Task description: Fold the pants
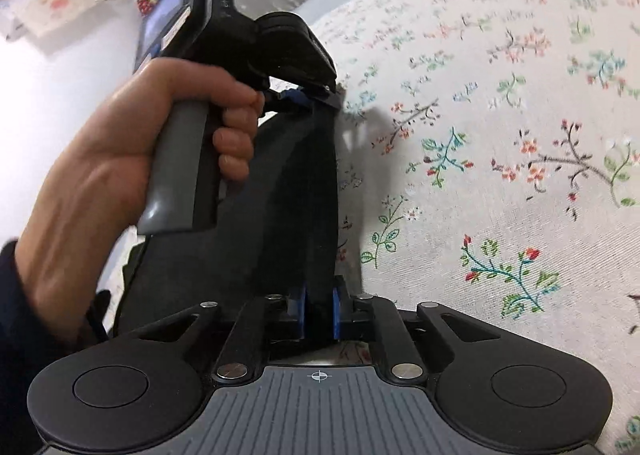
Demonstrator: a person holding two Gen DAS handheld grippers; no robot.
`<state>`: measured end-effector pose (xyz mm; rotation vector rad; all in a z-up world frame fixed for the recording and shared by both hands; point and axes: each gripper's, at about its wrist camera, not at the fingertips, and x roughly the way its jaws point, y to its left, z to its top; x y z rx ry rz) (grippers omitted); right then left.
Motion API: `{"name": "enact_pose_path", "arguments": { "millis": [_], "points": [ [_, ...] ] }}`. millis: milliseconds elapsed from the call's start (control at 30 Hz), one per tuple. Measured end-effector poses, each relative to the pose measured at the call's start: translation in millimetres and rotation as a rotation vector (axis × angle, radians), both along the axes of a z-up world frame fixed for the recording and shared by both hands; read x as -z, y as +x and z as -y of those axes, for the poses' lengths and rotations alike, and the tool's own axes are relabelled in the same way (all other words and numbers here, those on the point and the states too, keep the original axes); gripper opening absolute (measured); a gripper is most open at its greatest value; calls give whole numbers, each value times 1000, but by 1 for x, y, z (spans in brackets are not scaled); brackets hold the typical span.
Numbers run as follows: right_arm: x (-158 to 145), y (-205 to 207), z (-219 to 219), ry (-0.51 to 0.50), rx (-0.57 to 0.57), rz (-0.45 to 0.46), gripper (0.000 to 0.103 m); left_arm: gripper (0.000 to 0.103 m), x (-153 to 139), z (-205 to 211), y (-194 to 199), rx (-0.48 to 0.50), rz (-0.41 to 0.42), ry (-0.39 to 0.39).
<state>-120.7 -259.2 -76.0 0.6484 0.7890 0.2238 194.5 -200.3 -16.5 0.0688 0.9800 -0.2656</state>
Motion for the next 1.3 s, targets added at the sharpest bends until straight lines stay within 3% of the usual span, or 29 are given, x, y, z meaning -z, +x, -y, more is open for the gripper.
{"name": "enact_pose_path", "arguments": {
  "millis": [67,100,200,467,533,633,667,733,800,900,1033,1200,1300],
  "points": [
    [4,-1,1,9,6,-8,10,38,-14,-13,6,22,7,-94],
    [5,-2,1,18,9,-12,10,45,-21,-19,7,32,22,-115],
    [10,-1,-2,28,13,-18,10,55,-31,-30,4,54,54,-104],
    [14,-3,-13,29,25,-22,12,76,8,27,-24,190,56,167],
    [18,0,-16,36,33,-24,14,76,23,47,-25,165,61,291],
    [26,4,-17,51,37,-21,15,77,33,62,-20,100,133,403],
    [28,3,-17,58,39,-21,15,75,34,64,-19,89,146,417],
    [36,5,-12,74,47,-27,15,37,35,63,-15,71,144,422],
    [38,6,-13,81,53,-22,14,30,38,61,-13,67,150,435],
    [38,4,-13,87,66,-19,12,27,30,50,-12,53,153,381],
    [22,-5,-16,29,55,47,11,27,4,20,-5,28,117,205],
    [3,-15,-38,-130,37,113,11,27,-33,-33,-5,22,103,36],
    [-16,-27,-62,-292,12,219,11,27,-51,-73,-7,27,115,-36]
  ]
}}
